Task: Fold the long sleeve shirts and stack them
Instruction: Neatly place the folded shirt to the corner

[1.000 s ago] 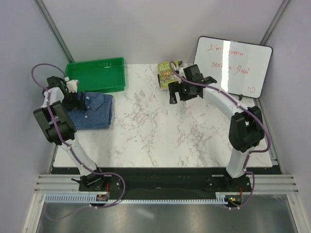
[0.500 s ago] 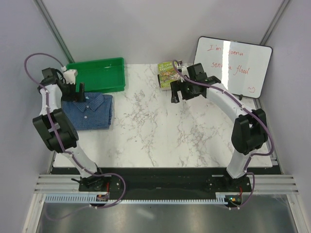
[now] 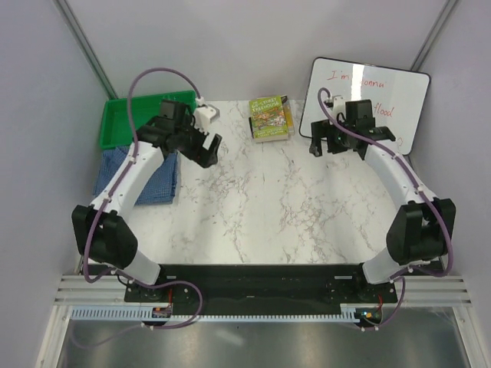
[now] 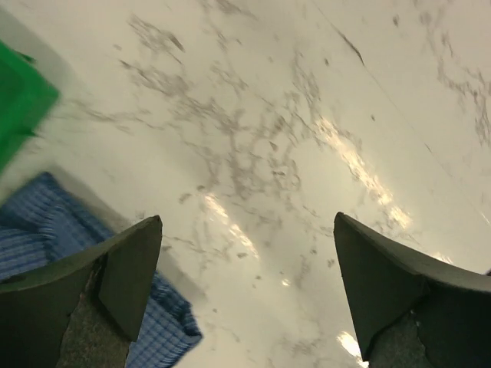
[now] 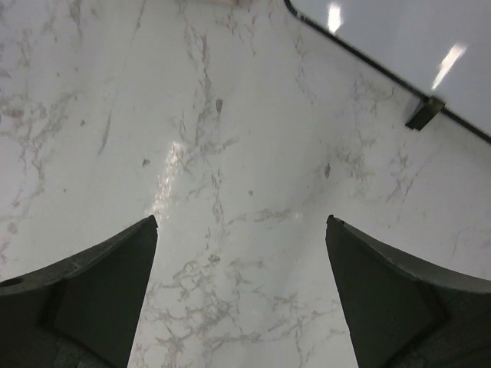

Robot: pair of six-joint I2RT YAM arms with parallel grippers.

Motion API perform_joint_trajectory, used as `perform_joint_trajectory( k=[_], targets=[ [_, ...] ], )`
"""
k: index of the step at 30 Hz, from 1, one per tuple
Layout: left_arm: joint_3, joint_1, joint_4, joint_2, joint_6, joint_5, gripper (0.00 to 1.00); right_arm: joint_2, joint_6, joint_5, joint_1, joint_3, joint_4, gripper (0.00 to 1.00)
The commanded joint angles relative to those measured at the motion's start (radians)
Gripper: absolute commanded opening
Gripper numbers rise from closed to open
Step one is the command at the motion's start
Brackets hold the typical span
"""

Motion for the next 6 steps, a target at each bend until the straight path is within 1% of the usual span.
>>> perform_joint_trajectory(
  k=[1,3,4,6],
  targets=[
    [-0.173,-0.090,0.039,-0.034,-0.140,-0.033,0.99,-0.131,-0.081,-0.004,0.011,-0.212,0.020,0.98],
    [-0.211,-0.122,0.054,-0.028,-0.177,-0.047,0.99,-0.187,-0.084,-0.021,0.012,-0.305,0.035,0.98],
    [-0.240,-0.128,0.075,-0.029,-0.180,-0.053,0.99,-0.199,-0.086,-0.026,0.014,-0.326,0.046,0.98],
    [-0.251,-0.144,0.095,-0.028,-0.183,-0.082,0.99,-0.224,-0.108,-0.008,0.044,-0.356,0.048,0.98]
  ],
)
